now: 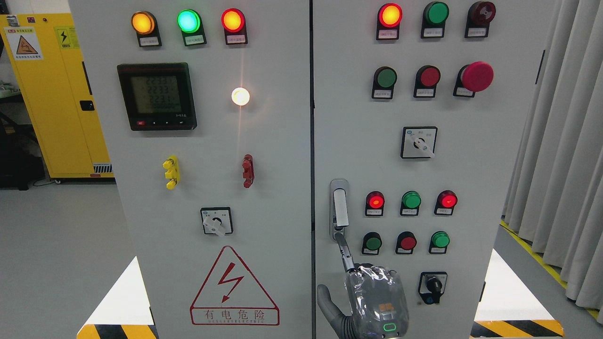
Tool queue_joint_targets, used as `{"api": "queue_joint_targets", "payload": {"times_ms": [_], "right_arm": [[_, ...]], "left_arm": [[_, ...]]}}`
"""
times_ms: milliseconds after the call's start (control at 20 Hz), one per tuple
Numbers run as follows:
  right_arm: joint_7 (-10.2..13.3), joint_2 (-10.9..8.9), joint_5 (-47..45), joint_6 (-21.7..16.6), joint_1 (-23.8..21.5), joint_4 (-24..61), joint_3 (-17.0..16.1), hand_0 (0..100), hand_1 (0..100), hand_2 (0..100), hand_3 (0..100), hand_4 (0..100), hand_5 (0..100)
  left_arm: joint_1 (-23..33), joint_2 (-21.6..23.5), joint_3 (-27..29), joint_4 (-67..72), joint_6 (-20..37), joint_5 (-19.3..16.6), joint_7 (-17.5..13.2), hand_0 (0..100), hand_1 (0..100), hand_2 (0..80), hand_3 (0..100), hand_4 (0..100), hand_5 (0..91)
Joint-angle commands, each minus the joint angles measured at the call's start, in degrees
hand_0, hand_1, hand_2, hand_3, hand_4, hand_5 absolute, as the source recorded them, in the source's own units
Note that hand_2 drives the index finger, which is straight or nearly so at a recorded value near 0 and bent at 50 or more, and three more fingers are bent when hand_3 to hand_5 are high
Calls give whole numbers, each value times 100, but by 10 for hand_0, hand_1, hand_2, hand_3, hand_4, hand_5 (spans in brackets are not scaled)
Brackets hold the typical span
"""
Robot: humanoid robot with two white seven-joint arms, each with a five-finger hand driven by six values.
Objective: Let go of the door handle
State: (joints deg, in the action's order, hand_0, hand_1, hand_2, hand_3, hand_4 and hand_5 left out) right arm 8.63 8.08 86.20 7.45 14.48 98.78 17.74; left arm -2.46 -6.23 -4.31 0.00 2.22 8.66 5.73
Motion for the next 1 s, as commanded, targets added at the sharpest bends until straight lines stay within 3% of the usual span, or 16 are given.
{"api": "queue_joint_targets", "payload": {"times_ms": [0, 100, 200, 451, 501, 551, 651, 802, 902, 952], "right_arm": [[7, -8, 2, -7, -24, 176, 10, 507, 367, 0, 749, 852, 871], [7, -17, -7, -7, -16, 229, -8, 509, 367, 0, 717, 829, 836], [7, -8, -7, -7, -24, 291, -17, 511, 368, 13, 591, 690, 674], [7, 1, -7, 11, -77, 440, -61, 568, 355, 210, 542, 656, 628], [7, 1, -7, 11, -103, 466, -61, 588, 346, 268, 557, 644, 627], [7, 1, -7, 11, -104, 475, -61, 517, 331, 363, 612, 657, 639], [-2, 1, -33, 11, -104, 484, -69, 299, 334, 462, 692, 696, 671], [-2, 1, -174, 20, -95, 484, -78, 240, 305, 619, 860, 797, 776], [-2, 1, -174, 29, -77, 484, -78, 243, 295, 669, 912, 833, 811], [-11, 1, -174, 29, -60, 484, -78, 261, 271, 737, 983, 881, 871]], "left_arm": [[0, -1, 0, -70, -2, 4, -2, 120, 556, 0, 0, 0, 0], [0, -1, 0, -70, -2, -5, -2, 120, 556, 0, 0, 0, 0], [0, -1, 0, -70, -2, 4, -2, 120, 556, 0, 0, 0, 0], [0, -1, 0, -70, -2, 4, -2, 120, 556, 0, 0, 0, 0], [0, -1, 0, -70, -2, 4, -2, 120, 556, 0, 0, 0, 0], [0, -1, 0, -70, -2, 4, -2, 120, 556, 0, 0, 0, 0], [0, -1, 0, -70, -2, -5, -2, 120, 556, 0, 0, 0, 0], [0, -1, 0, -70, -2, 4, -2, 120, 556, 0, 0, 0, 0], [0, -1, 0, -70, -2, 4, -2, 120, 556, 0, 0, 0, 0], [0, -1, 0, -70, -2, 4, -2, 120, 556, 0, 0, 0, 0]]}}
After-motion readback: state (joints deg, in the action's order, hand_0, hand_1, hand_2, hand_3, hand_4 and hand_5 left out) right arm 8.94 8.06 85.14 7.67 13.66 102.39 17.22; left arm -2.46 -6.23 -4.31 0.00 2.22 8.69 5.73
